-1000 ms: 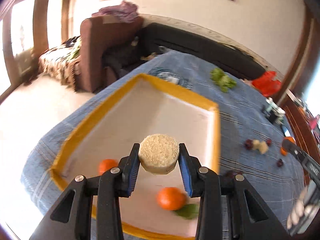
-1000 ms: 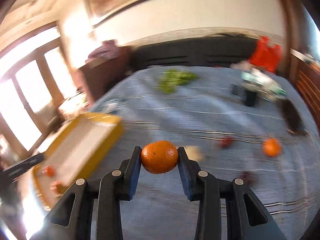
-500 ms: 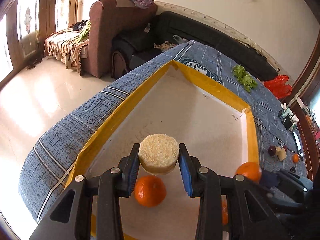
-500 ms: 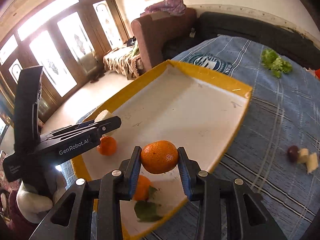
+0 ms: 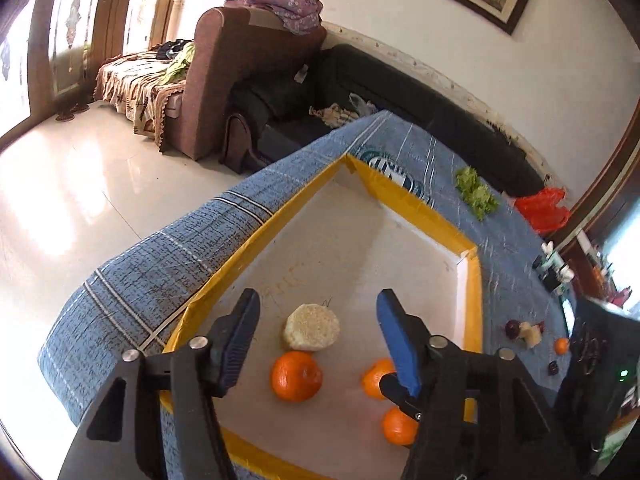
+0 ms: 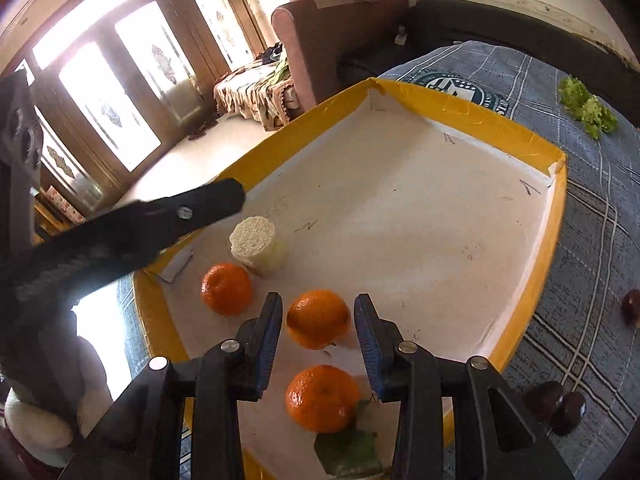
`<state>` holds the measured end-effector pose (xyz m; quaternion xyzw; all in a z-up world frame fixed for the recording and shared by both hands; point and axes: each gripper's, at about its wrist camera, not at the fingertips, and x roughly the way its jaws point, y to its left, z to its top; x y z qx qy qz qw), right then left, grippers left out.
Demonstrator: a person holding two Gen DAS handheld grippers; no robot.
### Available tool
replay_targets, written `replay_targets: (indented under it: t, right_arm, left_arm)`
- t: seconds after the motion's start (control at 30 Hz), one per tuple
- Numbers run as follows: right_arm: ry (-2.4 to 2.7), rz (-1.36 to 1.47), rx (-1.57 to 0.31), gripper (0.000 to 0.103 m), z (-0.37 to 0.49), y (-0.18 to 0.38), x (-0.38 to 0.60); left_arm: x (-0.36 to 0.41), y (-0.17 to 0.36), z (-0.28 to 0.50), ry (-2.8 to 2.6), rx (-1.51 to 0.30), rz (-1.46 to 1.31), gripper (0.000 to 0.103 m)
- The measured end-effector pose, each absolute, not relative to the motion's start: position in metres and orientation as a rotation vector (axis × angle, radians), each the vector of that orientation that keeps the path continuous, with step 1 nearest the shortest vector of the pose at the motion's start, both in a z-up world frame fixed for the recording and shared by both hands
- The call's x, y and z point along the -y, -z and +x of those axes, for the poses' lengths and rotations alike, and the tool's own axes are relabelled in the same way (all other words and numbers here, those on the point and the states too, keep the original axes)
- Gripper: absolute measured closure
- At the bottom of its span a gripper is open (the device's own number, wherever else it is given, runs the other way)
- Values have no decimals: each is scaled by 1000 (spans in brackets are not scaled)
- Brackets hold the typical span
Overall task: Organize fruits
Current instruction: 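Lift both open tools away from the tray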
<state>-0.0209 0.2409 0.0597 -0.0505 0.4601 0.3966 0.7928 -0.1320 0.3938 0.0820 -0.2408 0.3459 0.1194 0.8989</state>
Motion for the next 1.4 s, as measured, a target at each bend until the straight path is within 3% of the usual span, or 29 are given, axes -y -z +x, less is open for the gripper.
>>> replay_targets:
  t: [0.13, 0.43, 1.17, 1.4]
  right_arm:
    - [-819, -55, -951, 56, -28, -74, -218]
    - [-727, 87, -882, 46, -36, -95, -149]
    - [-656, 182, -878, 44, -33, -82, -85]
    - [-509, 236, -826, 44, -22, -95, 0]
  left_arm:
    - [-386, -93, -148, -248, -657, -549, 32]
    - [-346, -111, -155, -272, -645, -483, 30]
    - [-300, -125, -160, -180, -661, -445, 28]
    - [-293, -126, -160, -145, -642, -454, 28]
